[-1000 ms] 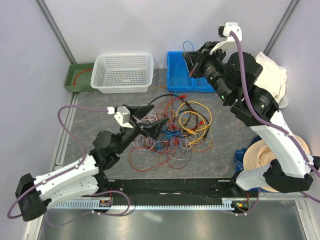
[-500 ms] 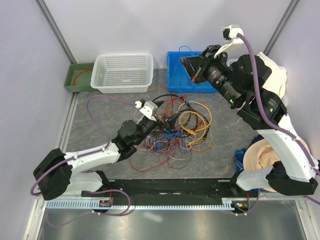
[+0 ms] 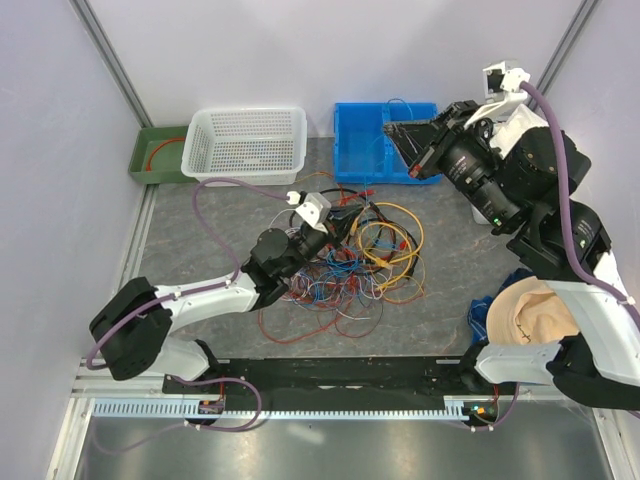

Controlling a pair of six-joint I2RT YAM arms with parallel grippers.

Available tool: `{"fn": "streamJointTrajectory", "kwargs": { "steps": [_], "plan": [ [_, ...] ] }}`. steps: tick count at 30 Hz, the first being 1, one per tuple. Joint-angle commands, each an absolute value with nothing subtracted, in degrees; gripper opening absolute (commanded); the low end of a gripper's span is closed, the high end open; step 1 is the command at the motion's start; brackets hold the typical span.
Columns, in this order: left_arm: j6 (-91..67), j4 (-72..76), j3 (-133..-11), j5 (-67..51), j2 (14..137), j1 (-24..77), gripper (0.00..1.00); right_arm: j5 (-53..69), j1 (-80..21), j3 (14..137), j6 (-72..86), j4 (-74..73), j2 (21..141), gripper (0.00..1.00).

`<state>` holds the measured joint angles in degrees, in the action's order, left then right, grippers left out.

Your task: Untangle the cables

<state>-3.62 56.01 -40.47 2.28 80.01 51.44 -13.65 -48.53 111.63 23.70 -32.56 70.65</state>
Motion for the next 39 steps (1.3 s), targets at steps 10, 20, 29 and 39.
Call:
{"fn": "streamJointTrajectory", "kwargs": {
  "steps": [10,20,29,39],
  "plan": [
    [-4.13,4.51,-90.64,8.1,69.78,50.8,0.02,-27.16,-48.6,93.35,19.51,-29.53,58.72,0.0],
    [-9.49,-11.69,-106.44,2.37,74.53,50.8,0.02,-24.44,-48.69,81.13,20.39,-22.51,54.41,0.0],
    [-9.23,-12.92,-100.46,7.02,76.99,50.71,0.02,-24.87,-48.69,76.99,20.57,-17.75,58.96,0.0],
    [-12.74,-10.99,-94.06,5.72,78.14,50.1,0.02,-18.55,-48.69,69.53,21.53,-10.13,58.28,0.0]
  ]
}}
